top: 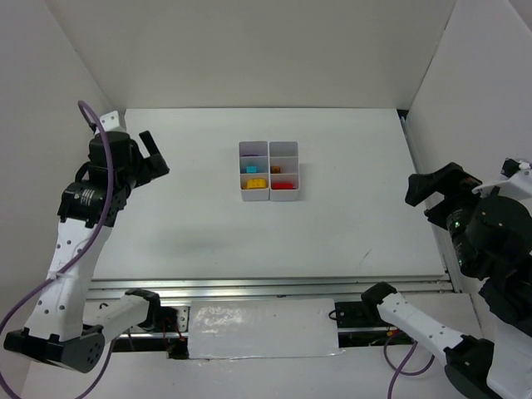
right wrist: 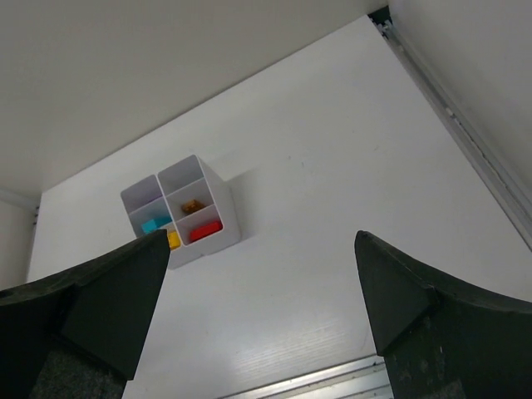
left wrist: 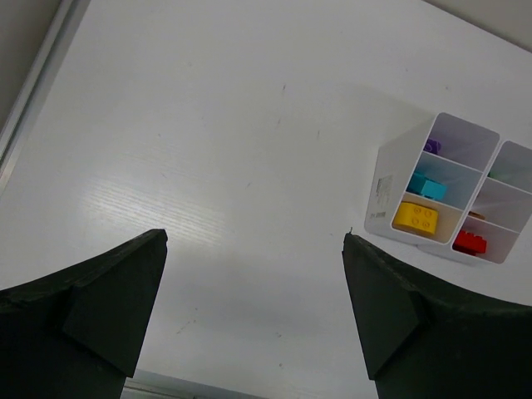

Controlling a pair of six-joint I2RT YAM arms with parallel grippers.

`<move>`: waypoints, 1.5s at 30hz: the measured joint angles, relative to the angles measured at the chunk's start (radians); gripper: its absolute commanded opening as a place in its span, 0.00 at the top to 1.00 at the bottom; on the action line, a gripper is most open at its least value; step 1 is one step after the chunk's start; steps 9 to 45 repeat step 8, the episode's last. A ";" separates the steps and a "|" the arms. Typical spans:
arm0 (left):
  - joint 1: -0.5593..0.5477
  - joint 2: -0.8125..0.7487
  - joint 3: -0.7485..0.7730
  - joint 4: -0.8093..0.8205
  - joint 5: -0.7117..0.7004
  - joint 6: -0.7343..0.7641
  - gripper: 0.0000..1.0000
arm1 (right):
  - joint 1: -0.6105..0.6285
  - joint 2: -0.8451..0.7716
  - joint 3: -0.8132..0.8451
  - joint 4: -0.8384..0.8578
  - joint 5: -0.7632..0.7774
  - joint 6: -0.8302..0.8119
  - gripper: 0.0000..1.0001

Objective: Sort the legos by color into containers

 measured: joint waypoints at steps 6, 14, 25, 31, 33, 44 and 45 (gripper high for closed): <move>0.000 0.008 -0.029 -0.006 0.010 -0.009 0.01 | 0.000 -0.014 -0.050 -0.032 0.008 0.005 0.00; 0.000 0.018 -0.024 -0.005 0.010 -0.009 0.00 | 0.000 -0.015 -0.068 -0.031 0.007 0.005 0.00; 0.000 0.018 -0.024 -0.005 0.010 -0.009 0.00 | 0.000 -0.015 -0.068 -0.031 0.007 0.005 0.00; 0.000 0.018 -0.024 -0.005 0.010 -0.009 0.00 | 0.000 -0.015 -0.068 -0.031 0.007 0.005 0.00; 0.000 0.018 -0.024 -0.005 0.010 -0.009 0.00 | 0.000 -0.015 -0.068 -0.031 0.007 0.005 0.00; 0.000 0.018 -0.024 -0.005 0.010 -0.009 0.00 | 0.000 -0.015 -0.068 -0.031 0.007 0.005 0.00; 0.000 0.018 -0.024 -0.005 0.010 -0.009 0.00 | 0.000 -0.015 -0.068 -0.031 0.007 0.005 0.00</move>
